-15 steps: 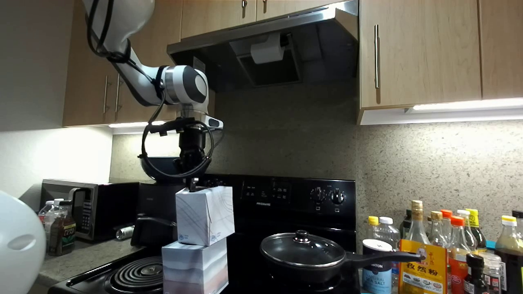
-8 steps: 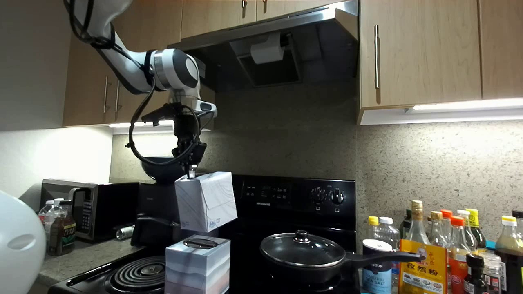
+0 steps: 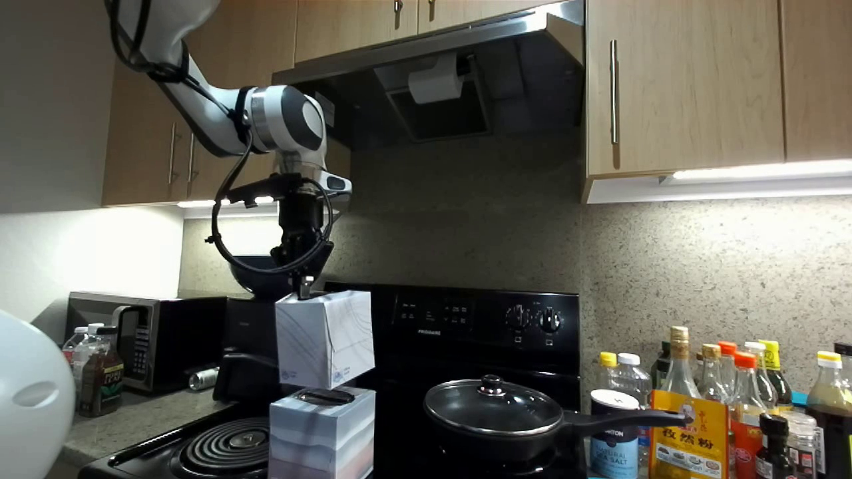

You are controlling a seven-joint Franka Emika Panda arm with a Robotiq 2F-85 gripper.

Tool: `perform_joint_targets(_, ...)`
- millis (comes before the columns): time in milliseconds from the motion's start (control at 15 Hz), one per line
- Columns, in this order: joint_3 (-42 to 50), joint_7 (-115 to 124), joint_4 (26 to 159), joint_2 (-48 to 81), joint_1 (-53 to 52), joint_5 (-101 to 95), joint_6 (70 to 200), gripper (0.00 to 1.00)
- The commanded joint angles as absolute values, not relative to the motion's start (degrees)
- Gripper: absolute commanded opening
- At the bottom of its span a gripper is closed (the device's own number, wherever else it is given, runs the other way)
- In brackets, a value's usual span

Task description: Pick up one box from the stove and put it on top the other box on the stove.

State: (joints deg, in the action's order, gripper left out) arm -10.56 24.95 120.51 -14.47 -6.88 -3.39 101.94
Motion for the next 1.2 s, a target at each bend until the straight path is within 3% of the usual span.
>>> perform_joint_targets(0,-9.5,19.3,122.3,-14.3,-6.9,0.1,103.3,0.08)
perform_joint_targets(333,-9.1,18.5,122.4,-13.5,-6.7,1.1,102.0,0.08)
perform_joint_targets(400,-9.3,18.8,122.5,-13.4,-6.7,0.5,101.8,0.23)
perform_joint_targets(467,-9.3,19.0,122.5,-13.4,-6.7,0.3,101.9,0.1)
perform_joint_targets(600,-9.3,19.4,122.4,-13.4,-6.6,0.1,101.7,0.08)
perform_joint_targets(667,-9.3,19.7,122.3,-13.3,-6.5,0.0,101.7,0.36)
perform_joint_targets(800,-9.2,19.8,122.1,-13.2,-6.4,0.0,101.5,0.36)
perform_joint_targets(1133,-9.6,20.7,121.5,-13.3,-6.4,-1.4,101.1,0.67)
